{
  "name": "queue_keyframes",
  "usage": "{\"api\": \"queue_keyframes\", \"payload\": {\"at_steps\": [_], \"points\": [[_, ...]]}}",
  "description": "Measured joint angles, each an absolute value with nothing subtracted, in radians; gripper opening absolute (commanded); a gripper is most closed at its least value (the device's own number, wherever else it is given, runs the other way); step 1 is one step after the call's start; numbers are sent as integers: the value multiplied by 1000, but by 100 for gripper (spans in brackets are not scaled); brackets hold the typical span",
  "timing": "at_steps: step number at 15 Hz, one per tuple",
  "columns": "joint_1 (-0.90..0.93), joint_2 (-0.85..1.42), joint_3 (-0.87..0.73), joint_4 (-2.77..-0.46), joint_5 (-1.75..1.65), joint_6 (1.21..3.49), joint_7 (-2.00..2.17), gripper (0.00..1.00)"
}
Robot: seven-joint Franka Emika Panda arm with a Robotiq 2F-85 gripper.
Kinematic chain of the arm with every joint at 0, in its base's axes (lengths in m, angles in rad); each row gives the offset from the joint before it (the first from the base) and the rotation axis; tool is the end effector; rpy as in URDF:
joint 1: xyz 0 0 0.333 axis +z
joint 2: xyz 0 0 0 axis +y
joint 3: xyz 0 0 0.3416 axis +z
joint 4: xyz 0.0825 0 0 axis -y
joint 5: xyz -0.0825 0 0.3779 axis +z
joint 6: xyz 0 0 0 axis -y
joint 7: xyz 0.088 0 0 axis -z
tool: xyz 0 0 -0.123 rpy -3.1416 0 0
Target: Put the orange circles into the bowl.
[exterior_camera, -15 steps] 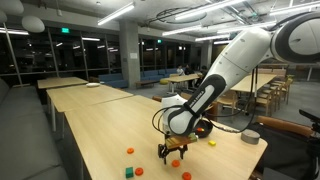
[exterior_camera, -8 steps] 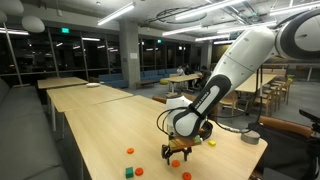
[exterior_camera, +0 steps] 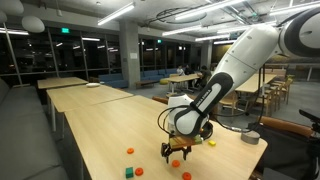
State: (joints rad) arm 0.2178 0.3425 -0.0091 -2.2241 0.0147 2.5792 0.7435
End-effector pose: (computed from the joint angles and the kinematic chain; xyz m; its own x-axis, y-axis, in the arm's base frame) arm 0.5447 0.1152 0.2329 0.8542 -0.5198 0.0059 -0.5197 -0.8542 -0.0122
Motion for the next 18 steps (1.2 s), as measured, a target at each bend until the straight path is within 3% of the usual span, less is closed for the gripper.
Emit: {"api": "queue_keyframes", "payload": {"at_steps": [18], "points": [[204, 300, 36, -2252, 106, 2566, 624, 100]]}}
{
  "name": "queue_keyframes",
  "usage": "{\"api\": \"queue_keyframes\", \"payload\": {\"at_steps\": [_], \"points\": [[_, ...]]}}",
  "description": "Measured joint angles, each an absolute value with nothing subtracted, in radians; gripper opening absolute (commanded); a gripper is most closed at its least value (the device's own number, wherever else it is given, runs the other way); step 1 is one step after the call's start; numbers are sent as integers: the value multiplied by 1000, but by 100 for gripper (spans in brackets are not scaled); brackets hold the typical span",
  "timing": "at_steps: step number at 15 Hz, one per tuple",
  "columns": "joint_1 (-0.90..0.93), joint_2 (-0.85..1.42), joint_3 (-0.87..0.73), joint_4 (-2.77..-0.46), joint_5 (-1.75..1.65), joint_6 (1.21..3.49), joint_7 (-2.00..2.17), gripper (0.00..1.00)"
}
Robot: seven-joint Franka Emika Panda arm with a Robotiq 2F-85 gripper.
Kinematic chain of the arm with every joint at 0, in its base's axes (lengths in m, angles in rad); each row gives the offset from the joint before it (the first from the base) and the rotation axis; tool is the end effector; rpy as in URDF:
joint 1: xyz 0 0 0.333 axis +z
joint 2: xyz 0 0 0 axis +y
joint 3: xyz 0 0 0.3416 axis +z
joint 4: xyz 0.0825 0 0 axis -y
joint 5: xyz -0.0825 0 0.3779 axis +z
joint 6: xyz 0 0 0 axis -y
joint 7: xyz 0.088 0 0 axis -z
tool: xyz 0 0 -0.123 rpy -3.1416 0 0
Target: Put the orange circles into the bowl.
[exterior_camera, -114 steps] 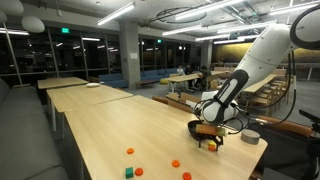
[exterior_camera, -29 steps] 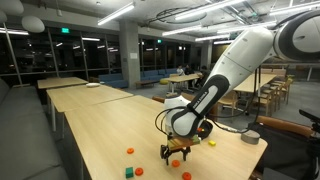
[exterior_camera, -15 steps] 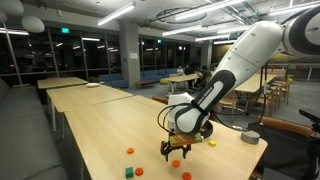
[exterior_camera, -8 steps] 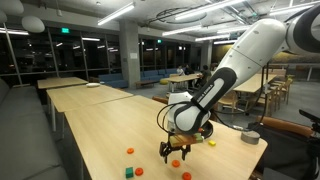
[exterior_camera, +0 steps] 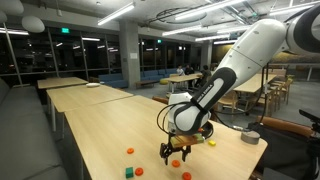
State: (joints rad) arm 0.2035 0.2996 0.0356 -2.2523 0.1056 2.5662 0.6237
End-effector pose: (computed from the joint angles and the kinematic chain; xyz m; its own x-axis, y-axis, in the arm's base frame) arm 0.5327 0.1292 0.2452 0.8895 -0.4558 -0.0315 -0.4569 -0.8873 -0.0625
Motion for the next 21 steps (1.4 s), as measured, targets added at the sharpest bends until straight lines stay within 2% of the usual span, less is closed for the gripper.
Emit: {"api": "queue_keyframes", "payload": {"at_steps": [21], "points": [[161, 328, 36, -2206, 145, 2478, 487, 100]]}}
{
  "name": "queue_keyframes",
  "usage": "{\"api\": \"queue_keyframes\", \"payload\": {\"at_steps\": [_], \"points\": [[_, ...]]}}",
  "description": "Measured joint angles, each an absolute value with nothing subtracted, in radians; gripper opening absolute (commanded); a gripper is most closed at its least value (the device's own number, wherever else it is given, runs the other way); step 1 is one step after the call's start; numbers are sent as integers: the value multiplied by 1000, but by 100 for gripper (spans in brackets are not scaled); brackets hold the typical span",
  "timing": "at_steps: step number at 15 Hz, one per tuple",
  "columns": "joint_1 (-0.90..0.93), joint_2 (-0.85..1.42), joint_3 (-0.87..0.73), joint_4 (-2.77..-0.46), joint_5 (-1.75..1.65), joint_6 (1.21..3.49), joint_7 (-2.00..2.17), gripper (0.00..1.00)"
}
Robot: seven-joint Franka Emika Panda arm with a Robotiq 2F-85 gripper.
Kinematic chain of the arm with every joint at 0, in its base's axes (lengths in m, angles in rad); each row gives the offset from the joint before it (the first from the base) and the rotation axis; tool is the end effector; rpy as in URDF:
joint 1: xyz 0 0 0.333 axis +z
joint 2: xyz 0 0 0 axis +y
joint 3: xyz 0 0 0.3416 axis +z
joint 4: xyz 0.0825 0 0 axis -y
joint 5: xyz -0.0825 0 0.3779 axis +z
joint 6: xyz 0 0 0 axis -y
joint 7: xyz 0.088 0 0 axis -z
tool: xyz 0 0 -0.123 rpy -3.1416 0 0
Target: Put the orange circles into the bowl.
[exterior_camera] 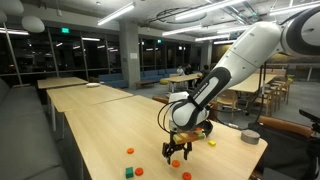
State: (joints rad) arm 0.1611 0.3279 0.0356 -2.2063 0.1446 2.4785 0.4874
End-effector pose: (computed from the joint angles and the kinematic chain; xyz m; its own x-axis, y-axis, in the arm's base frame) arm 0.5418 0.1089 0.2391 0.9142 -0.3932 -0.0981 -0.3994 -0.9152 -0.0539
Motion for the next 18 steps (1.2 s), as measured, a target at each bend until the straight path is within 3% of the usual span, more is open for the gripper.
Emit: {"api": "queue_keyframes", "payload": {"at_steps": [1, 2, 3, 10, 12, 18], "points": [[160, 331, 36, -2201, 146, 2474, 482, 100], [160, 335, 36, -2195, 147, 2467, 477, 75], [159, 339, 36, -2190, 148, 2460, 472, 74], [153, 359, 36, -2165, 149, 2438, 453, 20], [150, 360, 36, -2159, 149, 2432, 449, 25], [148, 358, 31, -2155, 148, 2431, 458, 24]]}}
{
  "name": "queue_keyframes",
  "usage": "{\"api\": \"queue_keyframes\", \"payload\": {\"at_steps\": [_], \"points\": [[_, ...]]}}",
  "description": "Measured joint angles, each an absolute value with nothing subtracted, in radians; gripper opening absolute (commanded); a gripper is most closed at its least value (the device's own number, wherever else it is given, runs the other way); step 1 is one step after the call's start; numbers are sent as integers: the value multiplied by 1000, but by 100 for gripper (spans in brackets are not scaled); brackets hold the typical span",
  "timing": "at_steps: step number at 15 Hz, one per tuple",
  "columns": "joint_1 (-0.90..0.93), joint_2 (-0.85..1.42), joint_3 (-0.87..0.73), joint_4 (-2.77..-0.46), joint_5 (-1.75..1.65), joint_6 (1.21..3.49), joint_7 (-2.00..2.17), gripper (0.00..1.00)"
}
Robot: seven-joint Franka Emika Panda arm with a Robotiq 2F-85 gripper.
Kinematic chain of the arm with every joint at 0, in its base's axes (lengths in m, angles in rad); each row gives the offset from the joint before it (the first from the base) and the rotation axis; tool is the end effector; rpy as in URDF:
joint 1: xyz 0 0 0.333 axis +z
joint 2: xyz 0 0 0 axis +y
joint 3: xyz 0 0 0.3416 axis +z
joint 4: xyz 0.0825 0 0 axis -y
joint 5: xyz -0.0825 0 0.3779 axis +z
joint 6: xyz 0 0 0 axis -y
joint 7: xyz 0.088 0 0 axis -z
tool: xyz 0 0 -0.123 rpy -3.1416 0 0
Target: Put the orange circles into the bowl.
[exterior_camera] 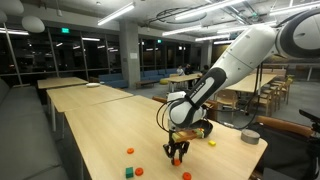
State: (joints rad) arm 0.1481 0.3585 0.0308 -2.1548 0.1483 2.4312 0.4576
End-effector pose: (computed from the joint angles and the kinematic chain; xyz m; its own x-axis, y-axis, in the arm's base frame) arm 0.5544 0.1022 0.2371 0.9166 -0.3808 -0.1220 -0.3887 -0.9201 -0.0486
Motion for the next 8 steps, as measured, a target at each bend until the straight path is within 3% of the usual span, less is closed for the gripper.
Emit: {"api": "queue_keyframes", "payload": {"at_steps": [8], "points": [[155, 214, -73, -2225, -26, 2501, 685, 24]]}}
